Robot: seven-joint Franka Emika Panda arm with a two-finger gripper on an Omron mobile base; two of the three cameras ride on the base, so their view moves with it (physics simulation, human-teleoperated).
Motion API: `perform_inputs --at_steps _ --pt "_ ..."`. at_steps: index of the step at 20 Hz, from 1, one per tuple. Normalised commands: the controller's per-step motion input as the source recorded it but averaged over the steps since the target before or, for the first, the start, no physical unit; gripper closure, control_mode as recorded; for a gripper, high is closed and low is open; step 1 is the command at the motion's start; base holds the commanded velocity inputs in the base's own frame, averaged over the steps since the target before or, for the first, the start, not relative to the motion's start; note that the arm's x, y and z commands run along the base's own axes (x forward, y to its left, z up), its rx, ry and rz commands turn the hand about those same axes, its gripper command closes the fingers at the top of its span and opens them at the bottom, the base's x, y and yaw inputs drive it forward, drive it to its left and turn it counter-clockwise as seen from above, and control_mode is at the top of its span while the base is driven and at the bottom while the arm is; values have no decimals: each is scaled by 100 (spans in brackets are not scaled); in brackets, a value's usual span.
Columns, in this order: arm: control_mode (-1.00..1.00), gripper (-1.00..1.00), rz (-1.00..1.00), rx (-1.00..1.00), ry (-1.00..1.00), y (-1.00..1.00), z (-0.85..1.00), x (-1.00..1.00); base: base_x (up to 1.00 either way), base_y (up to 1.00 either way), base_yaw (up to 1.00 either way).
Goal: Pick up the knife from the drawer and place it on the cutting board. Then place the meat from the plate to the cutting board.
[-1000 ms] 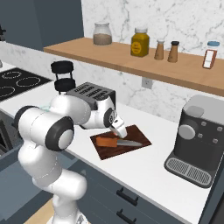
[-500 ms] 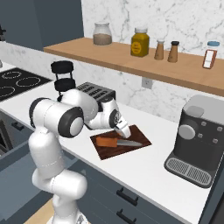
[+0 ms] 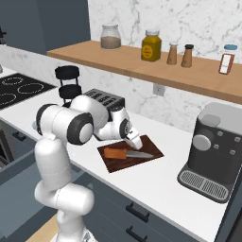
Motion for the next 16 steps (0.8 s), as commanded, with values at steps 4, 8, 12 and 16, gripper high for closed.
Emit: perform_inputs --at_steps 4,8,12,16 --pt "-100 -100 0 0 0 -6 17 -46 0 0 0" --pt "-100 -100 0 0 0 0 23 -40 0 0 0" --pt "-100 -100 0 0 0 0 46 -38 0 0 0" --pt "-100 -100 0 0 -4 2 48 -59 0 0 0"
